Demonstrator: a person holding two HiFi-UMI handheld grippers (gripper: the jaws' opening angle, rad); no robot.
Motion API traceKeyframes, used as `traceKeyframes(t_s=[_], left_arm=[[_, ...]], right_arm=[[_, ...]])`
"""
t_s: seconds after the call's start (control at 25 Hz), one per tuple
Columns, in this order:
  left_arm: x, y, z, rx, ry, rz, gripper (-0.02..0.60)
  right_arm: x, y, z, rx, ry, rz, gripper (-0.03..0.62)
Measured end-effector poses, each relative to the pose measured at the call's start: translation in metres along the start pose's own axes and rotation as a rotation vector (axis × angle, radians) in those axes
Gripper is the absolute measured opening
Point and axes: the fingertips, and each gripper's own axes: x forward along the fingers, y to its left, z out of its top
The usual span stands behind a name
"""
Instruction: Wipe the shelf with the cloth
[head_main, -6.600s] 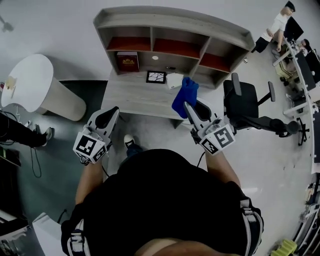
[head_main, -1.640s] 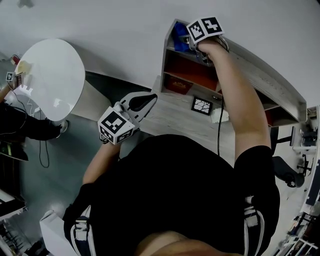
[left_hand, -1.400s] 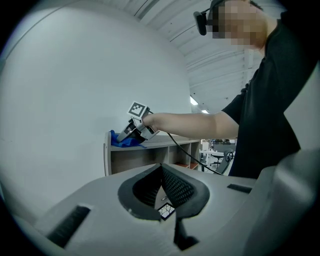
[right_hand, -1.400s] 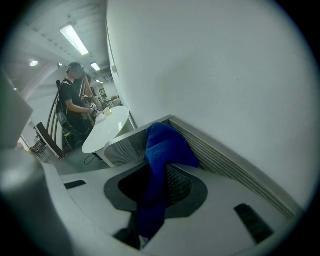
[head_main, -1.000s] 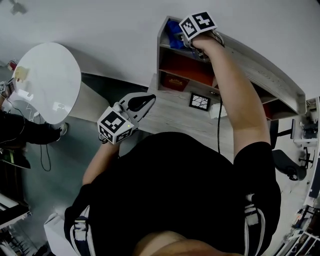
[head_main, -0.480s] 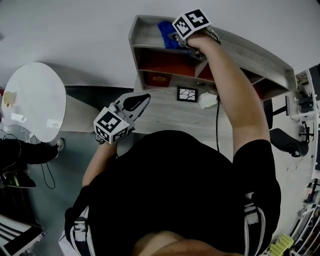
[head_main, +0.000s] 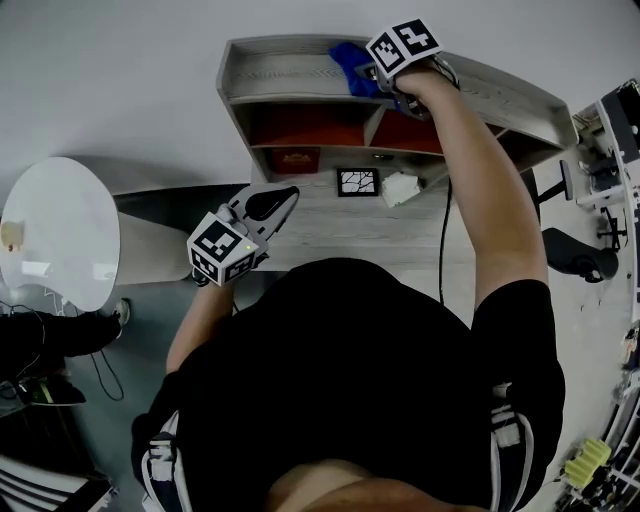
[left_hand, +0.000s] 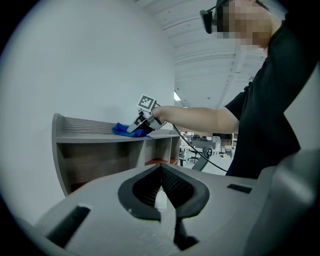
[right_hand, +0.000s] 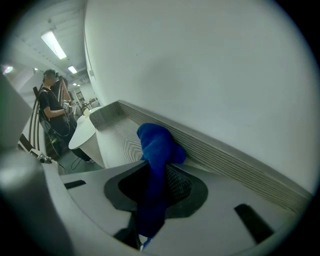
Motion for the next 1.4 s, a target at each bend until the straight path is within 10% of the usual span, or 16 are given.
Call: traceKeyframes(t_s=[1.4], left_arm=[[0.148, -0.023, 0.032, 0.054, 0.009, -0.112, 0.017]], right_arm=[[-0.192, -0.275, -0.189, 0.257, 0.014, -0.356, 0.091]])
